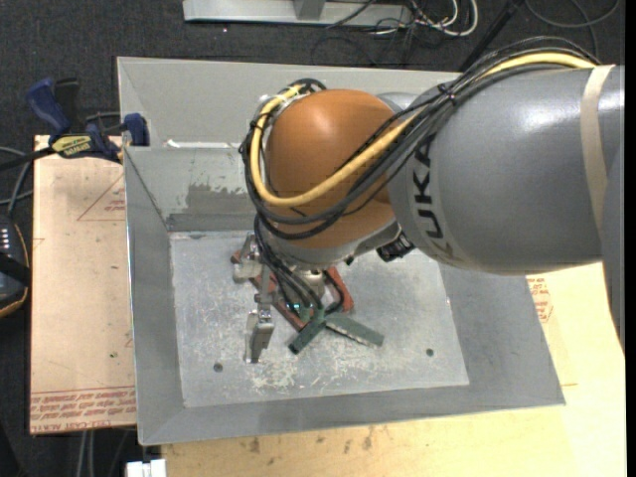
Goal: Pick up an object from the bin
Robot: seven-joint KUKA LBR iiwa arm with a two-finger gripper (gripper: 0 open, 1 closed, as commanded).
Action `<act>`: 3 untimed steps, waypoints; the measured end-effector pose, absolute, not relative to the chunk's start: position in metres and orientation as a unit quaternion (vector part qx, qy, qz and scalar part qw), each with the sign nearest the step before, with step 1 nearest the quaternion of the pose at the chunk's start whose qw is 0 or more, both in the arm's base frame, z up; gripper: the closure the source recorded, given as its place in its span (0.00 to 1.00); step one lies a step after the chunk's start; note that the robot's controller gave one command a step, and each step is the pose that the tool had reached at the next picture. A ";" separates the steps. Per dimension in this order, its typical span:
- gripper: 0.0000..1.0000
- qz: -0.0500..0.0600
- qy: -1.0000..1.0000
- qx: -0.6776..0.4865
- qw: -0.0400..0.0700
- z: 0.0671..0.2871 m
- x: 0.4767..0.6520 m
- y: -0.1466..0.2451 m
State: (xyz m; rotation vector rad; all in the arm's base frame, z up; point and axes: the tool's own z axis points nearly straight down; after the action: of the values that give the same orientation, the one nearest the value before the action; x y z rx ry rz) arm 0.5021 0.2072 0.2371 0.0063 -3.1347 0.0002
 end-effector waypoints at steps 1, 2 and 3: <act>1.00 -0.001 -1.000 0.000 0.000 0.241 0.504 0.206; 1.00 -0.001 -1.000 0.000 0.000 0.240 0.504 0.206; 1.00 -0.002 -1.000 -0.027 -0.003 0.197 0.503 0.205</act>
Offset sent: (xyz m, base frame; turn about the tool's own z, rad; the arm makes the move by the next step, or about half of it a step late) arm 0.0000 0.0000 0.0000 0.0000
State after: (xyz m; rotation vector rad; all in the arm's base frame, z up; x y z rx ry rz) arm 0.5035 0.2054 0.1965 -0.0859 -3.1456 -0.0049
